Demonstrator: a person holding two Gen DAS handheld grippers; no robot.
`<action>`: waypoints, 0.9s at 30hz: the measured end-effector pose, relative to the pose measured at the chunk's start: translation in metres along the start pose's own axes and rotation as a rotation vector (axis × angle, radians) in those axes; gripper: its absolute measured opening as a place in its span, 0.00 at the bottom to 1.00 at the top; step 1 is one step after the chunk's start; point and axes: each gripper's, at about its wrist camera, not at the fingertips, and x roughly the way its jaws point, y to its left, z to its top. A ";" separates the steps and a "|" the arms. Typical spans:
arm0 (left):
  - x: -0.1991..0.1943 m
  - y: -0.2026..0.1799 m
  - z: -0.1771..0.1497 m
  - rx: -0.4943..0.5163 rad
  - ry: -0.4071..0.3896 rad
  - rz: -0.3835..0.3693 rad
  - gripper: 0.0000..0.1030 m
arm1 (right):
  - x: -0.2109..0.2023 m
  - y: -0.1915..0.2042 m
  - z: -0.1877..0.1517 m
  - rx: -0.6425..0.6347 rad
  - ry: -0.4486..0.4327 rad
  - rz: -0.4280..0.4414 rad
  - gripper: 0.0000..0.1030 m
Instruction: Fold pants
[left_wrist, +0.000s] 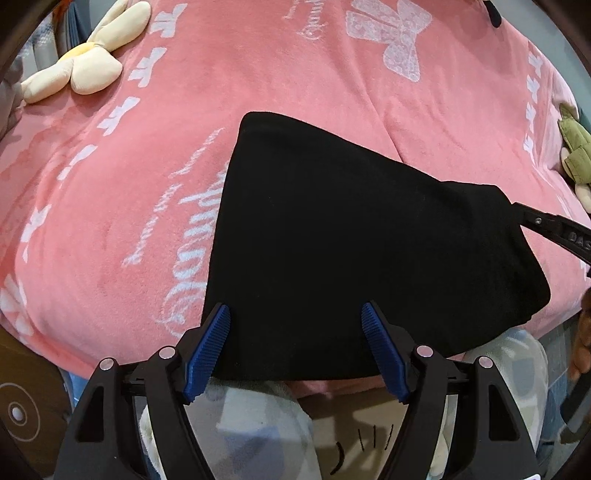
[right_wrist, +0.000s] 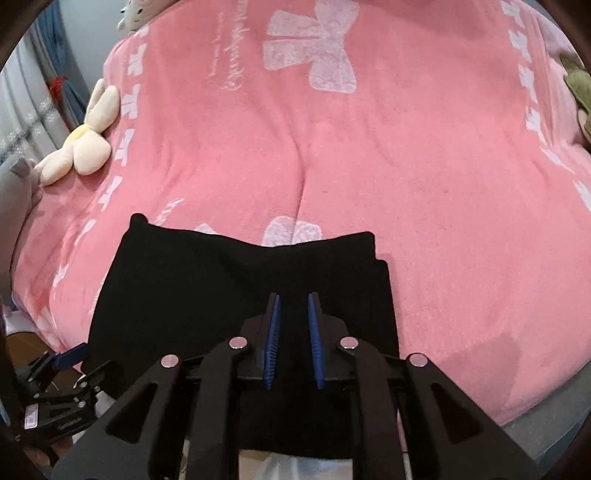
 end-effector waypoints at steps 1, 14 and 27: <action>0.001 -0.001 0.000 -0.001 0.001 0.002 0.70 | 0.023 -0.006 -0.006 -0.011 0.077 -0.023 0.14; -0.019 0.042 -0.005 -0.177 -0.015 -0.209 0.84 | -0.053 -0.056 -0.040 0.185 -0.065 0.027 0.70; 0.047 0.065 0.006 -0.310 0.138 -0.362 0.84 | 0.016 -0.076 -0.061 0.320 0.105 0.224 0.78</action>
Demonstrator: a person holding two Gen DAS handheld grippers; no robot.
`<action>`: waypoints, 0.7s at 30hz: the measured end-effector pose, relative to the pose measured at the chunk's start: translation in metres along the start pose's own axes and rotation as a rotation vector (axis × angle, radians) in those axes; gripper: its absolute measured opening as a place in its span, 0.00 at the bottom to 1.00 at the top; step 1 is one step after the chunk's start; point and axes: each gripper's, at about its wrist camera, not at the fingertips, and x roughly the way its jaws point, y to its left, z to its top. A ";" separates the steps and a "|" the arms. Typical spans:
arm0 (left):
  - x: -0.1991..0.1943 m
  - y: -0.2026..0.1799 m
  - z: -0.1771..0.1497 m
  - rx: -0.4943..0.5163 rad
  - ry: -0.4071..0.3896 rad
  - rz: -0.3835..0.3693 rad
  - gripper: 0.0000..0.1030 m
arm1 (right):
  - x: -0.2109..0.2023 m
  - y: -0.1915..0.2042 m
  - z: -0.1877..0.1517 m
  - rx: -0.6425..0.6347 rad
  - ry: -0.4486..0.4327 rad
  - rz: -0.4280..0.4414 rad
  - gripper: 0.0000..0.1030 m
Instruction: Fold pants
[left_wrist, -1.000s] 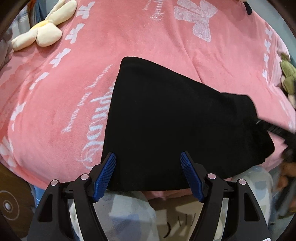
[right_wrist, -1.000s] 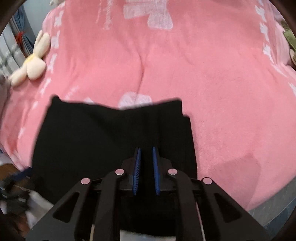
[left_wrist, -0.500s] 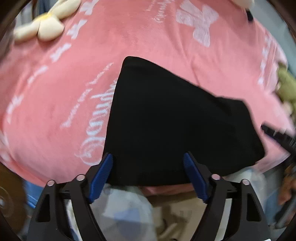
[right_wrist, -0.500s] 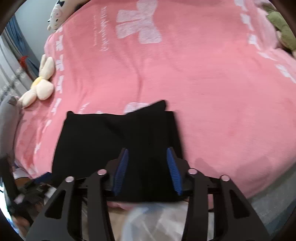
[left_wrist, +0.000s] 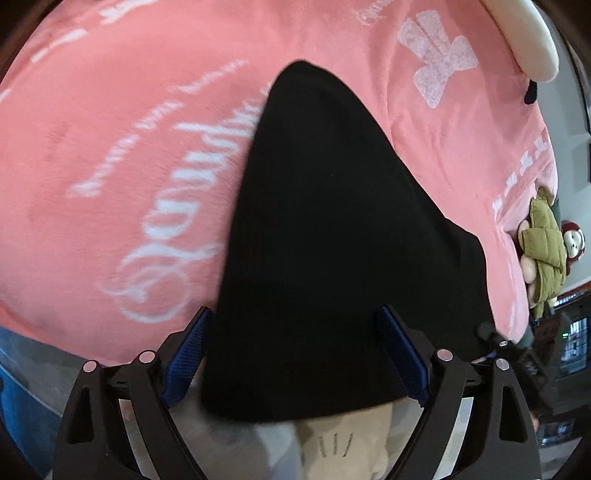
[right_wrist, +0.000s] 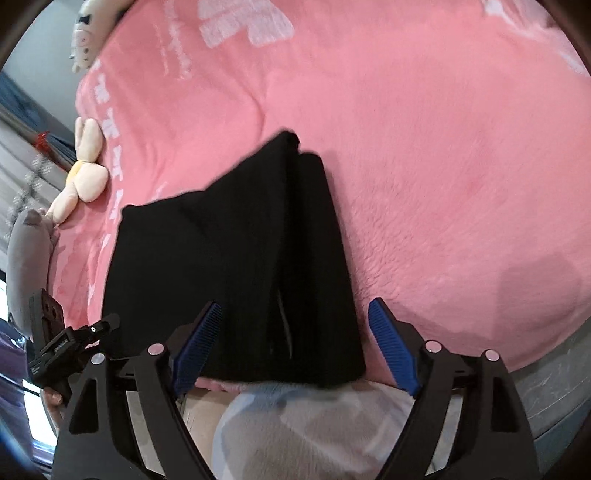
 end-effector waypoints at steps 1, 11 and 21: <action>0.004 -0.002 0.003 -0.003 0.006 -0.002 0.85 | 0.004 -0.001 0.001 0.013 -0.001 0.000 0.80; 0.012 -0.021 0.008 0.023 0.015 -0.052 0.37 | 0.005 0.011 0.001 -0.047 -0.020 -0.017 0.49; -0.057 -0.080 -0.011 0.199 -0.144 0.054 0.18 | -0.055 0.051 -0.011 -0.117 -0.154 0.017 0.33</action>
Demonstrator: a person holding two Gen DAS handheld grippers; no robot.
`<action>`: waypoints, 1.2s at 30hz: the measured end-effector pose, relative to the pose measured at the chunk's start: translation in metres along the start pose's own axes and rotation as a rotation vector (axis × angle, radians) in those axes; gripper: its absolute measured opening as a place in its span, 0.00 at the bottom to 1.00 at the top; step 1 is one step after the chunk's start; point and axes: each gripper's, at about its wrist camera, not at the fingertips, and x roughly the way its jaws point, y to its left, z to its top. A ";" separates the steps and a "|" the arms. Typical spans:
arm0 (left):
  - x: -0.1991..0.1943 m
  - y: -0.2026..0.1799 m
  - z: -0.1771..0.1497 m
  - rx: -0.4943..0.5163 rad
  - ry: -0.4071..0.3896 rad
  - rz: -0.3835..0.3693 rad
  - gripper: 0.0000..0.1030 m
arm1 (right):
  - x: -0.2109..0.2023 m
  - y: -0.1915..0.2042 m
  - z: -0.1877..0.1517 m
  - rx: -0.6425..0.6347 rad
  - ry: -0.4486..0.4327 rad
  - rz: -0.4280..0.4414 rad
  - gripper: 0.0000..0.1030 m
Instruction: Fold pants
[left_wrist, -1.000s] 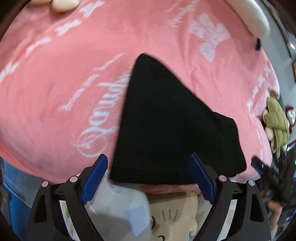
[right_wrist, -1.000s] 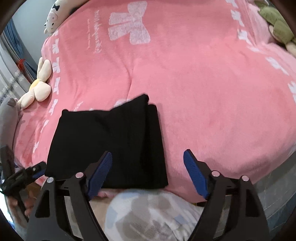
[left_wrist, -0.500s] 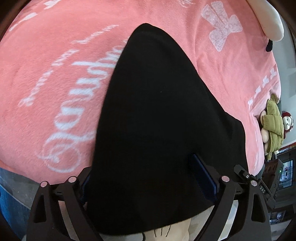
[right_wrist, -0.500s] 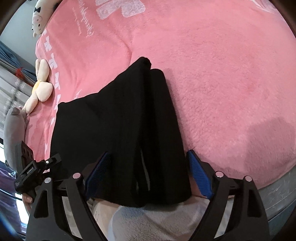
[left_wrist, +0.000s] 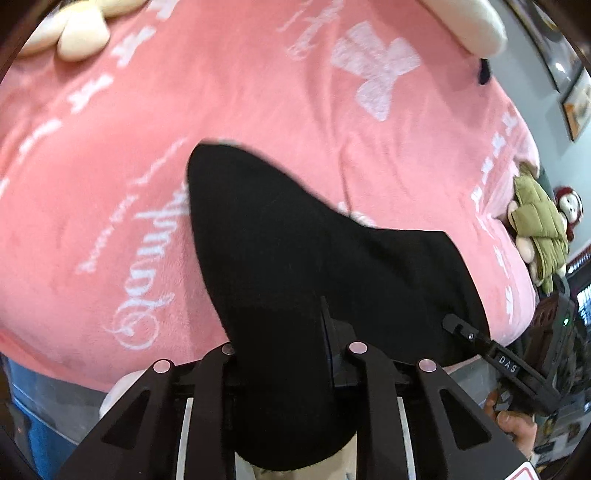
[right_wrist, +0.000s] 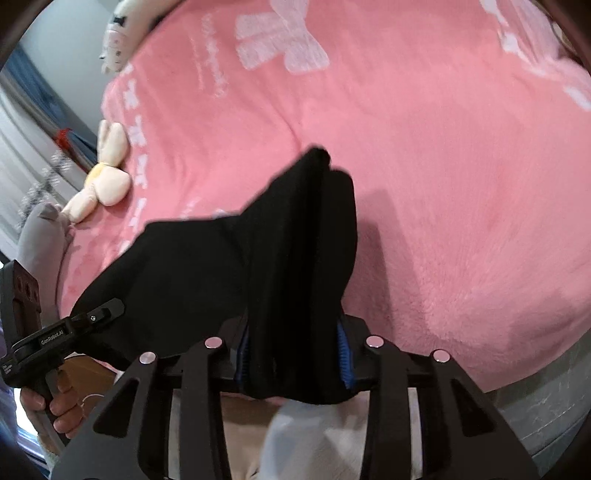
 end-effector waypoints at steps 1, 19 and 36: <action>-0.008 -0.004 -0.001 0.014 -0.010 0.007 0.18 | -0.009 0.005 -0.001 -0.005 -0.010 0.007 0.33; -0.064 -0.024 -0.068 0.143 0.031 0.124 0.18 | -0.063 0.034 -0.071 -0.042 0.037 0.007 0.33; -0.063 -0.026 -0.085 0.154 0.035 0.156 0.18 | -0.072 0.039 -0.082 -0.053 0.018 0.009 0.33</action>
